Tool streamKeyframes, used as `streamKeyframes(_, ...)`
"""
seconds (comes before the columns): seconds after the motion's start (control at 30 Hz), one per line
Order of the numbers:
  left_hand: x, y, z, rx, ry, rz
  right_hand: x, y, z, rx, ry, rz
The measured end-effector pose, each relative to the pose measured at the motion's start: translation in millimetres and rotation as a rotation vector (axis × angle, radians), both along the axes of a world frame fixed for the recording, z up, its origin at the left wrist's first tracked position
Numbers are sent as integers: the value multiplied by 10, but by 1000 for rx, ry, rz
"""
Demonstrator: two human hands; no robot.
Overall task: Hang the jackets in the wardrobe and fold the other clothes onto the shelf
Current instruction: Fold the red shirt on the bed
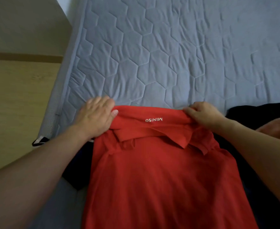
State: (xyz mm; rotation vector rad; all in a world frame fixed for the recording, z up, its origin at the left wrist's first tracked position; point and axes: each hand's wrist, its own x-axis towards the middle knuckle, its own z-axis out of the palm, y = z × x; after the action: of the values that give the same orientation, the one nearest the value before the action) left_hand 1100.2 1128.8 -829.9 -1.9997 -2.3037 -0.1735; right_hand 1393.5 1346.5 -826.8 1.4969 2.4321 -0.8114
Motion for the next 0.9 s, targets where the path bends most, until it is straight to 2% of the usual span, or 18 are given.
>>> streamKeyframes(0.07, -134, 48, 96, 22, 78, 84, -70, 115, 119, 130, 77, -85)
streamKeyframes(0.17, -194, 133, 114, -115, 133, 252, -275, 161, 111, 275, -50, -156)
streamKeyframes(0.23, -81, 239, 127, -175, 50, 339, -376, 75, 79, 331, -92, -171)
streamKeyframes(0.3, 151, 360, 178, -106, -99, 236, -415, -89, 80, 492, 51, -173)
streamKeyframes(0.37, 417, 418, 152, -96, -128, -7, -383, -316, 43, 613, 186, 65)
streamKeyframes(0.4, 516, 397, 115, -134, -102, -96, -326, -414, -10, 545, 169, 226)
streamKeyframes(0.47, 596, 289, 11, -263, -7, -156, -188, -540, -133, 303, -107, 473)
streamKeyframes(0.53, 605, 114, -112, -383, 36, -135, -45, -545, -283, 219, -323, 523)
streamKeyframes(0.63, 709, -204, -172, -527, 53, -103, 10, -634, -274, 295, -306, 432)
streamKeyframes(0.7, 803, -438, -126, -575, 21, -90, 86, -841, -214, 340, -224, 247)
streamKeyframes(0.77, 912, -680, -21, -574, -107, -35, 252, -1106, -152, 248, -218, 19)
streamKeyframes(0.83, 1050, -915, 143, -450, -214, 105, 420, -1356, -74, 175, -268, -110)
streamKeyframes(0.9, 1202, -1124, 286, -233, -342, 427, 508, -1536, 27, 190, -289, -205)
